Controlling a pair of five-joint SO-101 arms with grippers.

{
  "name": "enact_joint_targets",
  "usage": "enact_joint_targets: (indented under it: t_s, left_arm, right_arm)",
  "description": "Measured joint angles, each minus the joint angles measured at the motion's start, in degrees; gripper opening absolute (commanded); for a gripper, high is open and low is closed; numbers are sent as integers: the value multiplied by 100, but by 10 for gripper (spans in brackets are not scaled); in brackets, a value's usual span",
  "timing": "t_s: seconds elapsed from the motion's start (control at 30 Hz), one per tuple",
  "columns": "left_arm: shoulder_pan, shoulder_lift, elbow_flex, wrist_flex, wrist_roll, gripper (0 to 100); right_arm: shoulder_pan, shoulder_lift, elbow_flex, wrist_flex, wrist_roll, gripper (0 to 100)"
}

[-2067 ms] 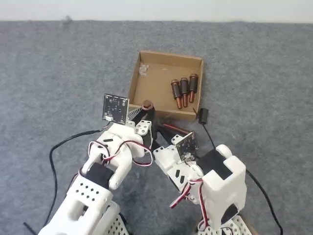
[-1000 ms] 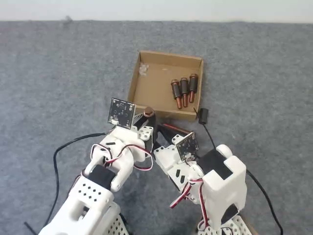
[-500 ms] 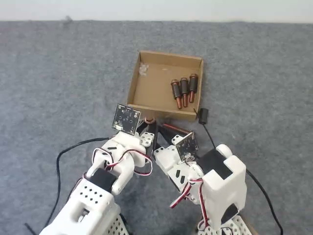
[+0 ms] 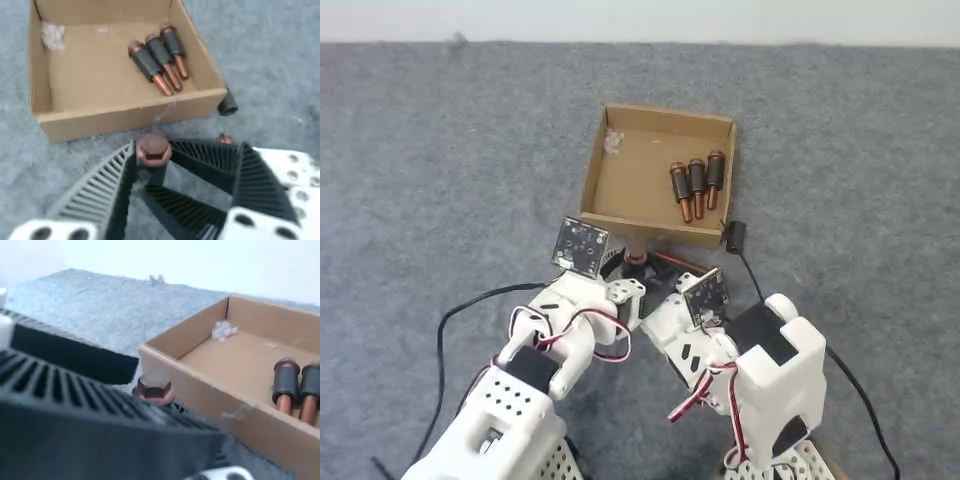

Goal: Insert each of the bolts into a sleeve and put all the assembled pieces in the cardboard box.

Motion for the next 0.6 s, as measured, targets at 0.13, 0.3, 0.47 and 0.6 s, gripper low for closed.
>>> enact_joint_targets:
  t_s: [0.13,0.3,0.47,0.6]
  left_arm:
    - [-255,0,-114,-9,123,303]
    - [-492,0,-334,-9,396,302]
    - [-527,-220,-431,26,404,301]
    - [-659,-1169,-440,695,404,301]
  right_arm:
    - [-9,0,0,0,0,6]
    - [-9,0,0,0,0,6]
    - [-9,0,0,0,0,6]
    - [-9,0,0,0,0,6]
